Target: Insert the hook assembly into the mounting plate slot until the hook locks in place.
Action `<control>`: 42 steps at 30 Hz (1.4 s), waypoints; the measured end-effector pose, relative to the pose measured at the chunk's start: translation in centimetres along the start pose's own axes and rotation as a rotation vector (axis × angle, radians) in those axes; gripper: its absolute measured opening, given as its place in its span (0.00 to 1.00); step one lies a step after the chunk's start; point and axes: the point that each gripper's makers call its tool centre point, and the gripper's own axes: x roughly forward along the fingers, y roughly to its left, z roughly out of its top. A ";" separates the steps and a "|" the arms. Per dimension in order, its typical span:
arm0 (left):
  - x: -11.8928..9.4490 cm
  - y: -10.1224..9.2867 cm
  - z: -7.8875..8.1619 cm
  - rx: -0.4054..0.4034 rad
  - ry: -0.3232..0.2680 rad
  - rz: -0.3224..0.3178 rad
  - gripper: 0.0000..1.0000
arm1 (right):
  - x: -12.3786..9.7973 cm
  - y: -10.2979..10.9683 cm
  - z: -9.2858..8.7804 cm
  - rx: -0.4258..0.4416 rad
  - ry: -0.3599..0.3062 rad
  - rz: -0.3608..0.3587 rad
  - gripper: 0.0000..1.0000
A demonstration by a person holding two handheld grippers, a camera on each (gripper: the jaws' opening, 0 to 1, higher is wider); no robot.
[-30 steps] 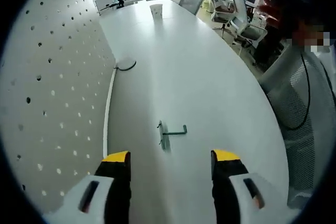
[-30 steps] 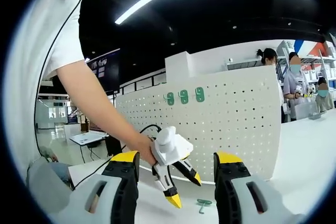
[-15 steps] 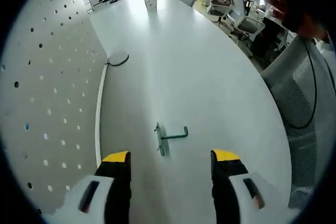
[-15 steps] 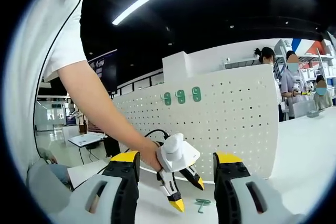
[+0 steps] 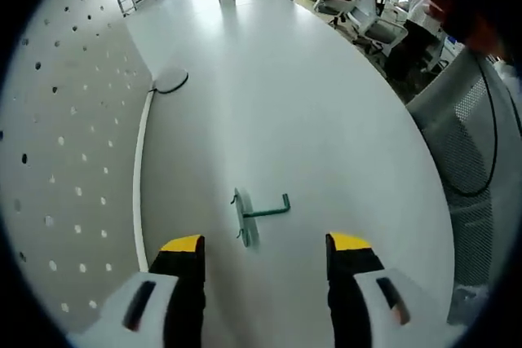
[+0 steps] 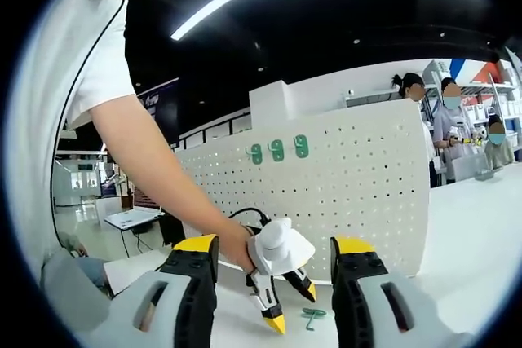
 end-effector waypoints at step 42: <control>0.0 1.6 1.0 -0.120 -0.014 0.077 0.18 | 0.0 -0.3 -0.5 -0.006 0.027 -0.012 0.45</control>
